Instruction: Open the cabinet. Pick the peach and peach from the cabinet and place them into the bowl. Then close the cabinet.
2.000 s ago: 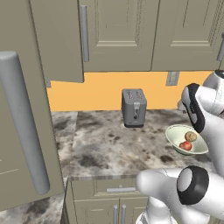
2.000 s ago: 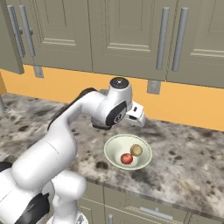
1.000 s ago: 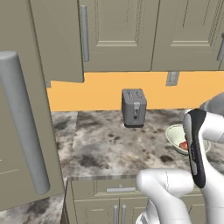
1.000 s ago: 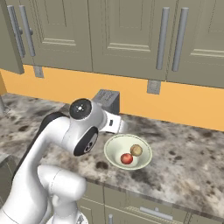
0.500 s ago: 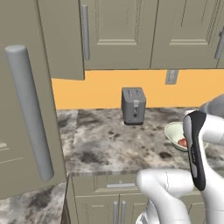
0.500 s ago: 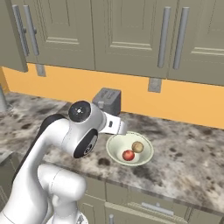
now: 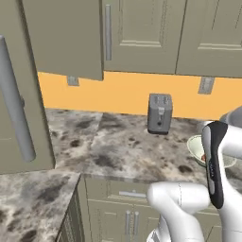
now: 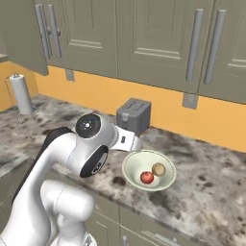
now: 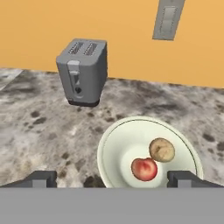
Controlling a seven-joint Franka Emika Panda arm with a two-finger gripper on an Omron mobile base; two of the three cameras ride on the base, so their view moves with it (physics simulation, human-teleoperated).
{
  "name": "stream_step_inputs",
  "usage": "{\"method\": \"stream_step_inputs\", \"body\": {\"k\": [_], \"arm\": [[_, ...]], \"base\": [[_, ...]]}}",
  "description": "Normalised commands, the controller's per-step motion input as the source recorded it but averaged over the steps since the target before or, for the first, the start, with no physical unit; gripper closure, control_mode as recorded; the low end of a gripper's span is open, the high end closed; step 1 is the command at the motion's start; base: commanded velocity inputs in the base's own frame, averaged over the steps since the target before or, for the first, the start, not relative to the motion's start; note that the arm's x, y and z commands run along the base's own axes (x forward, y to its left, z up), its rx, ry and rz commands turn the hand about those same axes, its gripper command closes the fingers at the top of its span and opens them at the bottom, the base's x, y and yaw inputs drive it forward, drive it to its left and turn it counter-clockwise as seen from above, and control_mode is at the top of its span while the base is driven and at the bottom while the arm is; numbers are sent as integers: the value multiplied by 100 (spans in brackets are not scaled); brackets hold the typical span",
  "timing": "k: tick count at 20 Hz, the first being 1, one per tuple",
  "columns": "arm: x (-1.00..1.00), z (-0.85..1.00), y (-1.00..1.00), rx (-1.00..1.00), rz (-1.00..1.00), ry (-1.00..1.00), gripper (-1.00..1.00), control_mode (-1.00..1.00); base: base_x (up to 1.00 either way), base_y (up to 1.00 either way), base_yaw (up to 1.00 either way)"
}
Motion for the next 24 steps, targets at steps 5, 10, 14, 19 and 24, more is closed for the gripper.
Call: {"method": "stream_step_inputs", "body": {"k": [5, 10, 14, 19, 24], "arm": [[0, 0, 0, 0, 0, 0, -100, 100], [0, 0, 0, 0, 0, 0, -100, 100], [0, 0, 0, 0, 0, 0, -100, 100], [0, 0, 0, 0, 0, 0, -100, 100], [0, 0, 0, 0, 0, 0, -100, 100]], "base": [[0, 1, 94], [0, 0, 100], [0, 0, 96], [2, 0, 93], [23, 0, 84]]}}
